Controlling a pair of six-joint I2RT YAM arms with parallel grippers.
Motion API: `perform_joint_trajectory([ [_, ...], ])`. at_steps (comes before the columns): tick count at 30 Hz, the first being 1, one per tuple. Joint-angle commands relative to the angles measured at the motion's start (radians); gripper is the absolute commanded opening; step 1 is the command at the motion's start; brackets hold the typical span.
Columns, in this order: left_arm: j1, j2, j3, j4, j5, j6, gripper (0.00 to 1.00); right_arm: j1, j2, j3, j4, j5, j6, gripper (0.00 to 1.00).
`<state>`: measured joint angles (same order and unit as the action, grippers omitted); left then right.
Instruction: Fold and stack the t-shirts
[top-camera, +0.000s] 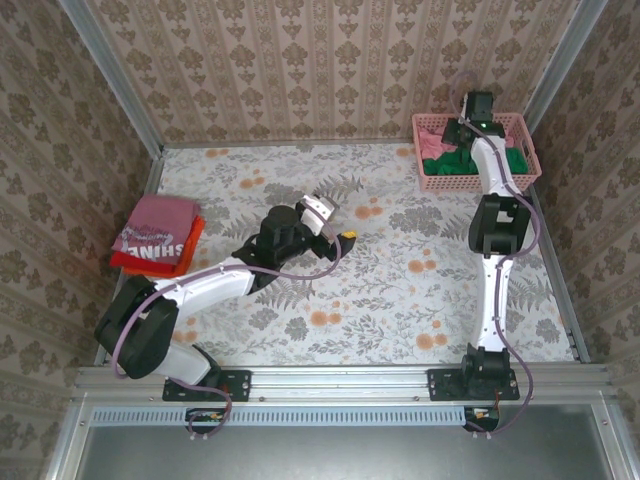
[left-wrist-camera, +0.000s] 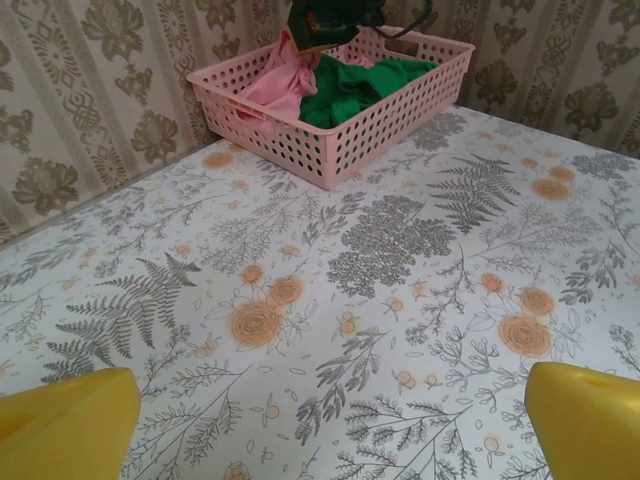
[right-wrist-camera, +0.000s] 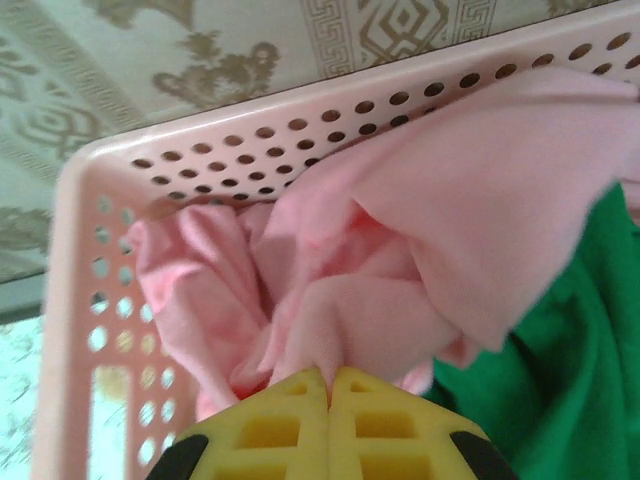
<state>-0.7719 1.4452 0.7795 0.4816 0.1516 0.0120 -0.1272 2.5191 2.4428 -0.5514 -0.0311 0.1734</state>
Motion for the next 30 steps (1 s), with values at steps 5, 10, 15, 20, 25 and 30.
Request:
perform_joint_trajectory([
  [5,-0.004,-0.036,-0.072,0.095,-0.069,0.009,1.00,0.066,-0.407,-0.335,0.247,-0.001,-0.038,0.00],
  [10,0.012,-0.062,-0.076,0.063,-0.066,0.025,1.00,0.111,-0.592,-0.483,0.326,0.009,-0.073,0.00],
  [15,0.043,-0.071,-0.085,0.057,-0.040,0.011,1.00,0.114,-0.624,-0.478,0.297,0.036,-0.107,0.00],
  [20,0.053,-0.077,-0.085,0.052,-0.032,-0.007,1.00,0.109,-0.621,-0.428,0.239,0.005,-0.083,0.00],
  [25,0.073,-0.095,-0.097,0.060,-0.032,-0.042,1.00,0.131,-0.674,-0.399,0.242,-0.125,-0.050,0.00],
  [30,0.131,-0.142,-0.136,0.058,-0.029,-0.121,1.00,0.200,-0.763,-0.425,0.241,-0.167,-0.086,0.00],
])
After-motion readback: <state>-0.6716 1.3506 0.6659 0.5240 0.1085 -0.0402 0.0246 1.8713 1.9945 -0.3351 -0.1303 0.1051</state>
